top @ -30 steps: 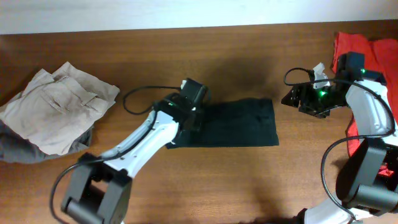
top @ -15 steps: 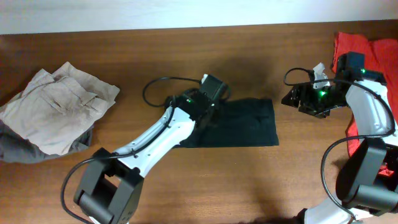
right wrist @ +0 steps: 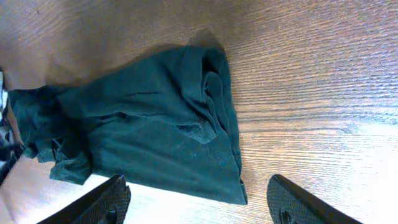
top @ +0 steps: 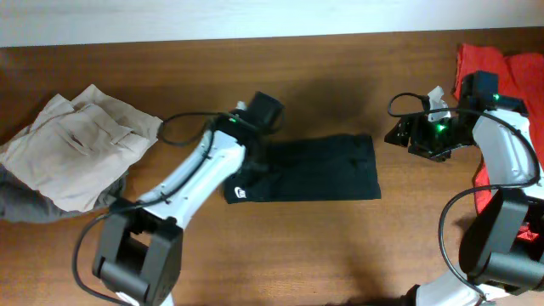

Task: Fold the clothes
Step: 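Grasp the left end of the green strip with the left gripper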

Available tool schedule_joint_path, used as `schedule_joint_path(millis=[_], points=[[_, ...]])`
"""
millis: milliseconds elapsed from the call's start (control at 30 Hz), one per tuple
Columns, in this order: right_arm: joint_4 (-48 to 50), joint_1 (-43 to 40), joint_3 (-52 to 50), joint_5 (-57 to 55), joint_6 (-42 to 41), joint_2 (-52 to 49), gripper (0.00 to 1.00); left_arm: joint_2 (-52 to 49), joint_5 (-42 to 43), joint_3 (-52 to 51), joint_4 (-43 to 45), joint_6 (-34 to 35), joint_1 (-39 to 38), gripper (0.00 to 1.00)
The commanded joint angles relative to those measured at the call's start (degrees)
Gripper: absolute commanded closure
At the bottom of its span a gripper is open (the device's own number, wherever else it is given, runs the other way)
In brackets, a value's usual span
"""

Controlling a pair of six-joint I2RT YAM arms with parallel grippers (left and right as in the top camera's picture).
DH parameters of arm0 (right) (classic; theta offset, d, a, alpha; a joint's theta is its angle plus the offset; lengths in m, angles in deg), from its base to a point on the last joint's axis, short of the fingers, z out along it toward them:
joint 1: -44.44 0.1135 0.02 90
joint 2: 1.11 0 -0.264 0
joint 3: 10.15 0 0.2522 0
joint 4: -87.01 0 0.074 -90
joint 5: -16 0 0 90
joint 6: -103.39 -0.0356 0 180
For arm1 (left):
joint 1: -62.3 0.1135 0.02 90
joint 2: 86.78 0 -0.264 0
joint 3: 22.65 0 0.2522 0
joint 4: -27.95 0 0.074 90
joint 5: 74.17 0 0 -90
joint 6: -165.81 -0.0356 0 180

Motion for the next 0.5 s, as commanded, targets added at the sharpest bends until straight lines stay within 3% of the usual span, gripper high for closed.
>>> schedule_joint_path(millis=[0, 133, 200, 300, 467], points=[[-0.04, -0.24, 0.02, 1.14, 0.00, 0.24, 0.24, -3.67, 3.72, 0.94, 1.14, 1.92, 1.86, 0.51], [-0.04, -0.24, 0.02, 1.11, 0.00, 0.24, 0.24, -7.98, 11.23, 0.94, 3.89, 1.90, 2.34, 0.83], [0.02, -0.24, 0.02, 1.11, 0.00, 0.24, 0.25, -8.31, 13.60, 0.94, 5.97, 1.44, 2.21, 0.90], [0.02, -0.24, 0.02, 1.11, 0.00, 0.24, 0.24, -8.09, 15.89, 2.43, 8.00, -0.44, 1.62, 0.95], [0.04, -0.24, 0.02, 1.09, 0.00, 0.24, 0.24, -8.09, 15.32, 8.76, 7.52, -1.79, -1.42, 0.95]])
